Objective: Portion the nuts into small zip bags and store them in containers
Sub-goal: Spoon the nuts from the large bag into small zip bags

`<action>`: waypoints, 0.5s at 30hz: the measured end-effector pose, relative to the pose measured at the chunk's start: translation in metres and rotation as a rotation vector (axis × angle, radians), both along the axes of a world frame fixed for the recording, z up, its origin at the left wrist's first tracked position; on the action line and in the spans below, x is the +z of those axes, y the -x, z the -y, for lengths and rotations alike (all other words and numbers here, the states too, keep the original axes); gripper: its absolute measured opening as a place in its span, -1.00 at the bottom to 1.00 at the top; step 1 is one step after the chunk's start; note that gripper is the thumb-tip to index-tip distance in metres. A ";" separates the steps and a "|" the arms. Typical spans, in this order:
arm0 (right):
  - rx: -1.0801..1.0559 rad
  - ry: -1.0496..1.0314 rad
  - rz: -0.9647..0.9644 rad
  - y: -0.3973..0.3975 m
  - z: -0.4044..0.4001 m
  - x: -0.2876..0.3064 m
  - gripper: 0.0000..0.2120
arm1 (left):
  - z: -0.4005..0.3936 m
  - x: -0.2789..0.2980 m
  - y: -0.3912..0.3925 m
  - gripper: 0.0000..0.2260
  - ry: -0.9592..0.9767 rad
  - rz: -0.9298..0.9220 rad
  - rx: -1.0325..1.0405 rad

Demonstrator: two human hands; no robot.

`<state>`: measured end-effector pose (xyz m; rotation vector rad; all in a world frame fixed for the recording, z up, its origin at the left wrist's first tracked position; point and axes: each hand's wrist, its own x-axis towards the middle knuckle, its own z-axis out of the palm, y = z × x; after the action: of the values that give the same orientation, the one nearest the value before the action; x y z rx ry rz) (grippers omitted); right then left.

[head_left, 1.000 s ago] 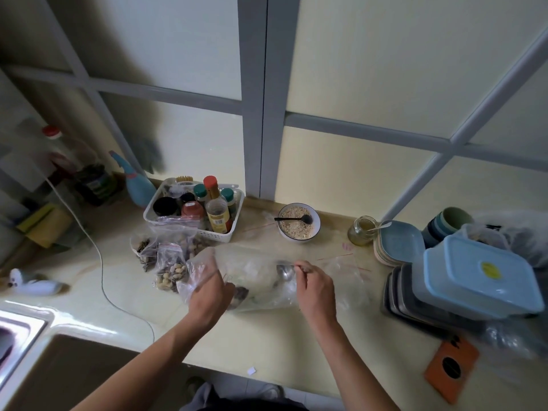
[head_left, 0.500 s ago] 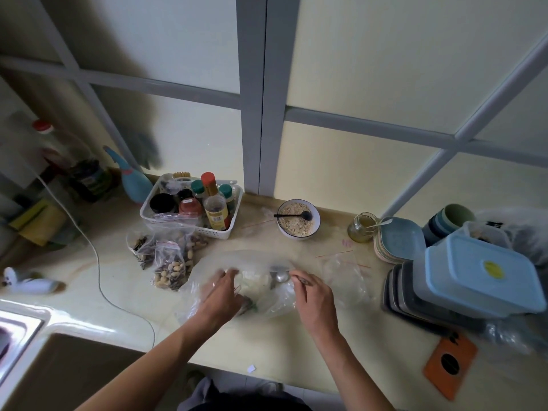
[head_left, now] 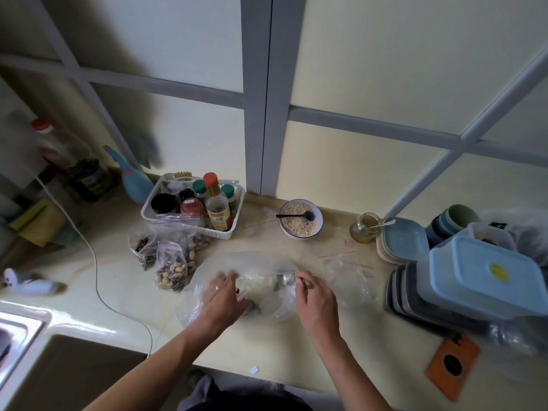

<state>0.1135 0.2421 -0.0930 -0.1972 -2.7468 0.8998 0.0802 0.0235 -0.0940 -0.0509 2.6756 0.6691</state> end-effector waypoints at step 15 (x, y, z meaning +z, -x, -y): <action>-0.064 0.249 -0.090 -0.008 0.007 0.011 -0.91 | 0.006 0.005 -0.003 -0.58 -0.003 -0.098 -0.032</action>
<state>0.1220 0.2354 -0.0816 -0.2803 -2.5264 1.2014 0.0829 0.0180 -0.0894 0.0260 2.7630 0.6822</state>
